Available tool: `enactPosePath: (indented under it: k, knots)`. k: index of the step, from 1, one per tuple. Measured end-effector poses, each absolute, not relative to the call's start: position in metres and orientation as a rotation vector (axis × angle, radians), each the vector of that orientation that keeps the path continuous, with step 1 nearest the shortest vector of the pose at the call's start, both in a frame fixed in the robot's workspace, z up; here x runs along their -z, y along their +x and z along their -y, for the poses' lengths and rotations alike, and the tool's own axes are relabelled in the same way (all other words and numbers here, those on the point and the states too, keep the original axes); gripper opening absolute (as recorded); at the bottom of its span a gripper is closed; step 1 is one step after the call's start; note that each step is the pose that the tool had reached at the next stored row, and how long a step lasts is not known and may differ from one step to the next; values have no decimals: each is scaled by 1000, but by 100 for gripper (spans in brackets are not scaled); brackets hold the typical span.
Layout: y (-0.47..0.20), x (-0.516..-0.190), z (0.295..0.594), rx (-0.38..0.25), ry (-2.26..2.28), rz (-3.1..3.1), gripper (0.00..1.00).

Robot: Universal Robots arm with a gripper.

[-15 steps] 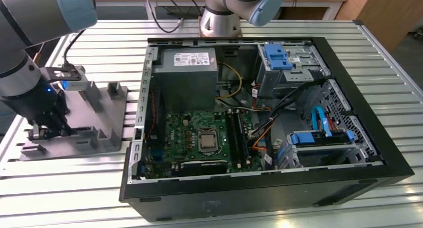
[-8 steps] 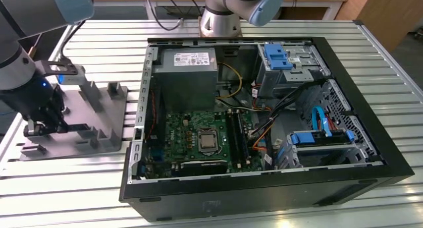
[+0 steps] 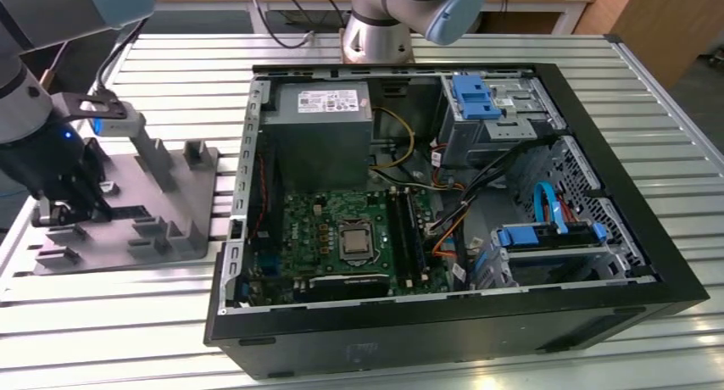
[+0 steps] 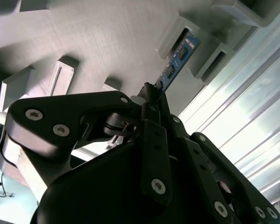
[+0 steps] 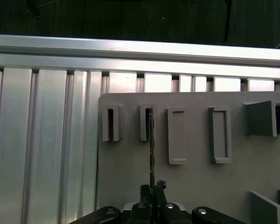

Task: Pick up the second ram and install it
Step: 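Pick up the second ram and move it above second insertion slot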

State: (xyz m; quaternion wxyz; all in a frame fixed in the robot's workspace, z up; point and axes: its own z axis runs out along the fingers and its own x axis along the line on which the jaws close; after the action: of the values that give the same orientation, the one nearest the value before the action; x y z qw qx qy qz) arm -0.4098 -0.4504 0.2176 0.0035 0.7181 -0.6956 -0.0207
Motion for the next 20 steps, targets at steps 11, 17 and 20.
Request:
enactPosePath:
  k: [11,17,20]
  knots:
    - [-410,-231,450,67,2252,2182,14]
    - [-410,-238,450,68,2252,2182,14]
    - [-410,-242,450,68,2252,2182,14]
